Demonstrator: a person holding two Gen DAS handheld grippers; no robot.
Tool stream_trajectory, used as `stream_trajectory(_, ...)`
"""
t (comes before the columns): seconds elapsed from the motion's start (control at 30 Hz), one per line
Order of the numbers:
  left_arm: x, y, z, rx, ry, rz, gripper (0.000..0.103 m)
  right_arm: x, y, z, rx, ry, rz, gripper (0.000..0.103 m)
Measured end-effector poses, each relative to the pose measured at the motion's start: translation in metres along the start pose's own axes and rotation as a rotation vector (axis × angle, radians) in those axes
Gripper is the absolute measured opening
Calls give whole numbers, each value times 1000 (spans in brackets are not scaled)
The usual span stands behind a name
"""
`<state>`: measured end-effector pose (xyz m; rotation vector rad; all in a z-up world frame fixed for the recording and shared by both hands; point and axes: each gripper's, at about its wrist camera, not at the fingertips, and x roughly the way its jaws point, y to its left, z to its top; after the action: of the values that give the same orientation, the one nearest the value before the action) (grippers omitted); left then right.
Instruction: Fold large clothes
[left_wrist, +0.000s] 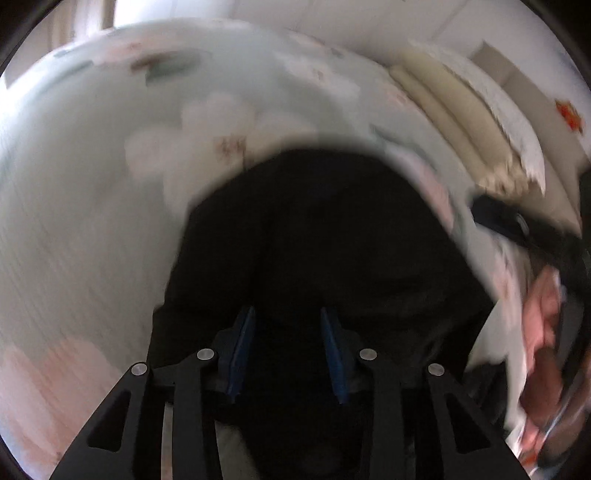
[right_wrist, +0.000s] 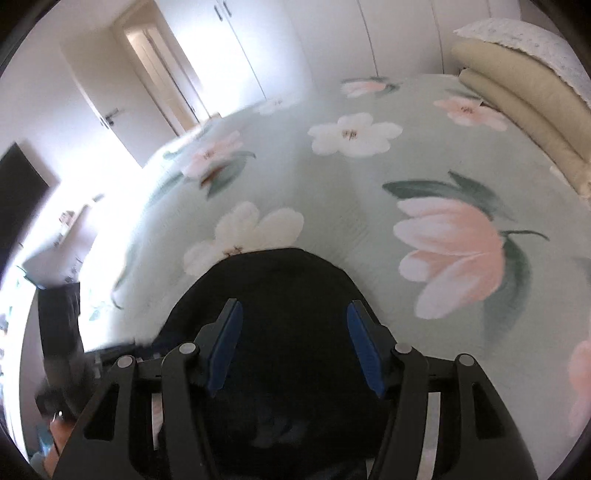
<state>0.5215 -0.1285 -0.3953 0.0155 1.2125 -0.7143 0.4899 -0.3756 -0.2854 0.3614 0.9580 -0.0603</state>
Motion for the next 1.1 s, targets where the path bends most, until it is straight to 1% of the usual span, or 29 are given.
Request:
stream_trajectory(0.03, 0, 4, -9, 14, -24, -11, 38, 13, 1, -6, -11, 37, -18, 63)
stream_trajectory(0.1, -2, 9, -9, -22, -32, -40, 38, 44, -1, -26, -29, 145, -49, 61)
stream_trajectory(0.13, -2, 11, -10, -33, -36, -42, 38, 59, -2, -39, -49, 193, -86, 61)
stream_trajectory(0.17, 0, 10, -12, -27, -41, -33, 38, 67, 1, -48, -78, 215, -114, 61)
stream_trajectory(0.23, 3, 2, -17, 15, -61, 19, 38, 72, 2, -53, -107, 197, -134, 61)
stream_trajectory(0.33, -9, -15, -20, 35, -74, 97, 38, 76, -2, -44, -48, 233, -133, 62)
stream_trajectory(0.37, -17, -20, -22, 33, -78, 102, 37, 73, 0, -41, -55, 244, -137, 62)
stream_trajectory(0.4, -28, -25, -26, 31, -86, 91, 37, 68, 2, -40, -62, 243, -134, 62)
stream_trajectory(0.5, -71, -43, -49, 44, -141, 28, 38, 36, 2, -44, -30, 225, -56, 62)
stream_trajectory(0.53, -81, -47, -56, 47, -155, 20, 39, 21, 1, -50, -13, 218, -22, 67)
stream_trajectory(0.57, -94, -52, -68, 53, -167, 13, 40, 9, 2, -56, -7, 212, -8, 68)
stream_trajectory(0.7, -133, -59, -108, 42, -191, -11, 41, -30, 12, -90, -14, 219, 10, 69)
stream_trajectory(0.77, -147, -59, -126, 42, -188, -4, 41, -46, 18, -110, -17, 237, 27, 69)
stream_trajectory(0.9, -172, -56, -156, 37, -176, 22, 41, -67, 32, -146, -39, 272, 2, 69)
stream_trajectory(1.1, -199, -43, -186, 29, -169, 63, 42, -74, 43, -166, 21, 319, 29, 69)
